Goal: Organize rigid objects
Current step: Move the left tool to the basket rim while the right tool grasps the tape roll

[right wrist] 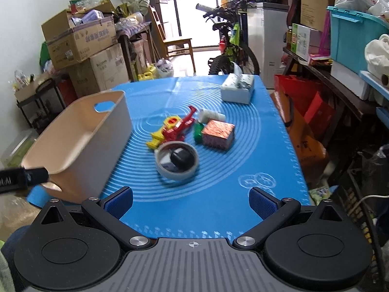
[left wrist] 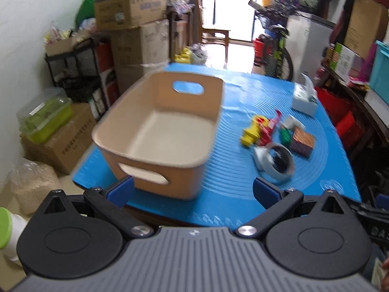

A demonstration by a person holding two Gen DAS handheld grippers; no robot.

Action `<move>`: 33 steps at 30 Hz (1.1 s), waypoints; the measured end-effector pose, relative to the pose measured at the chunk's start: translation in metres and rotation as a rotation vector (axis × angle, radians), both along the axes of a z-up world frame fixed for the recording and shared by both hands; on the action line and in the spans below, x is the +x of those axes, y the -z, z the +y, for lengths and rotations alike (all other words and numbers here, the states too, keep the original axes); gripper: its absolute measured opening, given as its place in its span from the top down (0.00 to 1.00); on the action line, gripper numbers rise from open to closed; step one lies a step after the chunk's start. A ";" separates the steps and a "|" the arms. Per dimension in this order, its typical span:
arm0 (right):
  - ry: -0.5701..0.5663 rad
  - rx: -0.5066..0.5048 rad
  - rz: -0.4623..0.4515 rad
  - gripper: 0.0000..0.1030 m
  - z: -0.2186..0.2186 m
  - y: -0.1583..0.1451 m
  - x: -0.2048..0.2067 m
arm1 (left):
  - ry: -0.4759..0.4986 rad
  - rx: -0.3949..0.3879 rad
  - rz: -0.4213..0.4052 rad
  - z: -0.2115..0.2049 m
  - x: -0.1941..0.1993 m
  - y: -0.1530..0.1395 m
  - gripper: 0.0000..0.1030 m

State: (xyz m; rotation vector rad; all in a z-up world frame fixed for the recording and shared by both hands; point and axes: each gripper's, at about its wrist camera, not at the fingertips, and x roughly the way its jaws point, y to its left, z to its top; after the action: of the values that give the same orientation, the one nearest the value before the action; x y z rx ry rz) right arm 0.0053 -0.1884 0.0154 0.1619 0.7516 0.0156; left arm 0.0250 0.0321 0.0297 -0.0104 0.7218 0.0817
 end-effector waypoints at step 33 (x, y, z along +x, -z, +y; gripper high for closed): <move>-0.063 -0.016 0.186 0.03 0.025 0.090 0.164 | -0.171 0.084 0.277 0.132 0.176 0.043 0.29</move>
State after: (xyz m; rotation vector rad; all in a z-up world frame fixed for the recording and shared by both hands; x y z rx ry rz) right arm 0.1693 -0.1632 -0.0751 0.1255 0.9421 0.0554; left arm 0.2011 0.1642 -0.0138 0.0198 0.9927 0.2809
